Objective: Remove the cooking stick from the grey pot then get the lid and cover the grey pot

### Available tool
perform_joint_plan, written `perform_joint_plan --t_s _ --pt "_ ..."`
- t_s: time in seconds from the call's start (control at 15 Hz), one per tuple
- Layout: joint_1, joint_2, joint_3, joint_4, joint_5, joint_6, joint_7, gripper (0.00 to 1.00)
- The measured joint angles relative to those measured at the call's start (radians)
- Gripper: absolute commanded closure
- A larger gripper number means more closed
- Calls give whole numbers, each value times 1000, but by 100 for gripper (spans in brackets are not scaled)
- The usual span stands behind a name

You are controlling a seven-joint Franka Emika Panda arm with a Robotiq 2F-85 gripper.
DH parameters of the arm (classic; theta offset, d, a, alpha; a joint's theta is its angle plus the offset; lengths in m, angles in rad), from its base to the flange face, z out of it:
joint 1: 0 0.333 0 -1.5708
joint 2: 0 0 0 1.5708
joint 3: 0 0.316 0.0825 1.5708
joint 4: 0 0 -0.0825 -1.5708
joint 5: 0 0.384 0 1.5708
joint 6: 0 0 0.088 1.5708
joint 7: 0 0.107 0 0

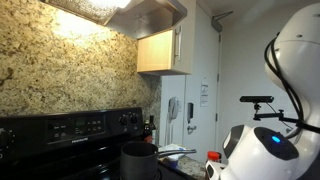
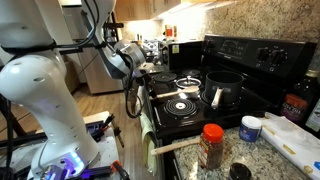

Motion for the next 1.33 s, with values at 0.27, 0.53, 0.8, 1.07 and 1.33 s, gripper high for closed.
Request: perform_joint_plan --t_s 0.27,0.53,0.8,1.07,1.33 --pt "0 3 -8 2 61 11 -82 45" --pt "-1 8 -15 3 90 12 -92 20" --pt "0 -9 -23 -2 93 9 -91 1" --pt "8 -103 -16 -18 121 1 -91 1" --pt "12 -133 -17 -31 133 0 -96 0"
